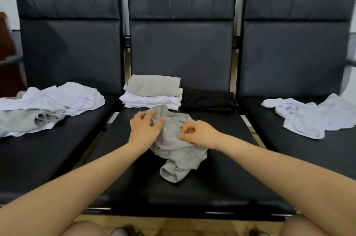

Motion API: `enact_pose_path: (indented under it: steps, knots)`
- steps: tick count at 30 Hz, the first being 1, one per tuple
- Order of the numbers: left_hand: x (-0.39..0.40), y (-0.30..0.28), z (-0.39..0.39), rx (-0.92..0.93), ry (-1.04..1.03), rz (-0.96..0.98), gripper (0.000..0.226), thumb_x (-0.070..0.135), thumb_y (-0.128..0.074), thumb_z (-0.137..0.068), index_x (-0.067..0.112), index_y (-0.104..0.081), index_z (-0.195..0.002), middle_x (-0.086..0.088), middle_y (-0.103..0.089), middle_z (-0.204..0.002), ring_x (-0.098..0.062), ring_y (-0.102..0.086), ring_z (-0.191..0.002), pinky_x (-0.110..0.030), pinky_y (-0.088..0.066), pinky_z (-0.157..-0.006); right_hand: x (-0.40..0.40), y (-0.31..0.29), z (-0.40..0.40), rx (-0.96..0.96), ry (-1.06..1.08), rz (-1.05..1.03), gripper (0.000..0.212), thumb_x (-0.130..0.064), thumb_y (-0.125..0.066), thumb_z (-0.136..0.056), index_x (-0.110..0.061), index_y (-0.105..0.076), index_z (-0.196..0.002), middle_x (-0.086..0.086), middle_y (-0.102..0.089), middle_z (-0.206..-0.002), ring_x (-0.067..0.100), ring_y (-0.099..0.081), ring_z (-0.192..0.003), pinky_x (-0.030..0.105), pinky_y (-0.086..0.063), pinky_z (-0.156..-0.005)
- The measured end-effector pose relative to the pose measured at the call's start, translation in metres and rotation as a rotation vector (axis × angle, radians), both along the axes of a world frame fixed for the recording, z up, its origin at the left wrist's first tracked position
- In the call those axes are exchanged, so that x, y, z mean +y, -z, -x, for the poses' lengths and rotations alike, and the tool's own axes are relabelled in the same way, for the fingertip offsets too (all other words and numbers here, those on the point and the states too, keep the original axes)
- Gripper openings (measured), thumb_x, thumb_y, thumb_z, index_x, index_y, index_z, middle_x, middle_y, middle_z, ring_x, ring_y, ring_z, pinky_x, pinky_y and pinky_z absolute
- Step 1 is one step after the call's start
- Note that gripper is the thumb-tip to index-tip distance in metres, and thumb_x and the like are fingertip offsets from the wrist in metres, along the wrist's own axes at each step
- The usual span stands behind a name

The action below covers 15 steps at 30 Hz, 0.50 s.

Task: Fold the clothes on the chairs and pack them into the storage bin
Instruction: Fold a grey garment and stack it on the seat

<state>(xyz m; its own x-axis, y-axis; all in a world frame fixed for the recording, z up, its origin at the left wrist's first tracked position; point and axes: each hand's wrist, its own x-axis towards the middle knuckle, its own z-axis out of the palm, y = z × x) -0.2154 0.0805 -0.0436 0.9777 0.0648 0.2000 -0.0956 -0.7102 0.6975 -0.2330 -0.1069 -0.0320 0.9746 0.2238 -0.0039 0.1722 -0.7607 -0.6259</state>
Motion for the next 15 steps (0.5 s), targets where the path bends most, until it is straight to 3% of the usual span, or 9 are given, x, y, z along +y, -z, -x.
enact_pose_path:
  steps: [2, 4, 6, 8, 15]
  knots:
    - [-0.002, 0.003, 0.000, -0.015, 0.085, -0.180, 0.039, 0.042, -0.056, -0.091, 0.022, -0.058, -0.125, -0.007, -0.028, -0.146, -0.027, -0.019, -0.137, -0.037, -0.025, -0.110, -0.007, 0.000, 0.001, -0.013, -0.008, -0.070, 0.023, -0.026, -0.067, -0.087, -0.024, -0.056, -0.068, -0.011, -0.050, -0.060, 0.003, -0.043, -0.057, 0.022, -0.038, -0.062]
    - [-0.005, 0.004, -0.003, -0.084, 0.114, -0.226, 0.026, 0.039, -0.061, -0.089, 0.019, -0.065, -0.106, -0.006, -0.041, -0.136, -0.025, -0.030, -0.130, -0.039, -0.033, -0.107, -0.017, -0.003, 0.001, -0.108, 0.042, -0.133, 0.016, -0.021, -0.066, -0.088, -0.017, -0.059, -0.074, -0.004, -0.056, -0.066, 0.008, -0.048, -0.060, 0.026, -0.042, -0.065]
    - [-0.009, -0.006, -0.003, -0.123, 0.156, -0.043, 0.016, 0.033, -0.062, -0.089, 0.018, -0.061, -0.084, 0.000, -0.059, -0.104, -0.020, -0.051, -0.104, -0.040, -0.045, -0.092, -0.027, -0.011, -0.001, -0.235, 0.134, -0.171, 0.013, -0.020, -0.062, -0.090, -0.013, -0.059, -0.079, -0.003, -0.057, -0.072, 0.010, -0.049, -0.065, 0.027, -0.043, -0.066]
    - [-0.017, -0.019, 0.001, -0.113, 0.212, 0.148, 0.018, 0.028, -0.059, -0.091, 0.016, -0.056, -0.078, 0.006, -0.060, -0.078, -0.013, -0.055, -0.076, -0.029, -0.047, -0.074, -0.032, -0.024, -0.002, -0.333, 0.222, -0.231, 0.013, -0.021, -0.057, -0.093, -0.014, -0.055, -0.082, -0.005, -0.053, -0.073, 0.009, -0.046, -0.065, 0.024, -0.040, -0.062]
    - [-0.051, -0.063, 0.017, -0.315, 0.187, 0.357, 0.016, 0.024, -0.052, -0.096, 0.015, -0.051, -0.083, 0.005, -0.050, -0.072, -0.007, -0.043, -0.064, -0.014, -0.037, -0.058, -0.035, -0.059, 0.001, -0.417, 0.368, -0.569, 0.015, -0.022, -0.052, -0.097, -0.008, -0.054, -0.096, -0.003, -0.051, -0.077, 0.007, -0.046, -0.067, 0.019, -0.041, -0.063]
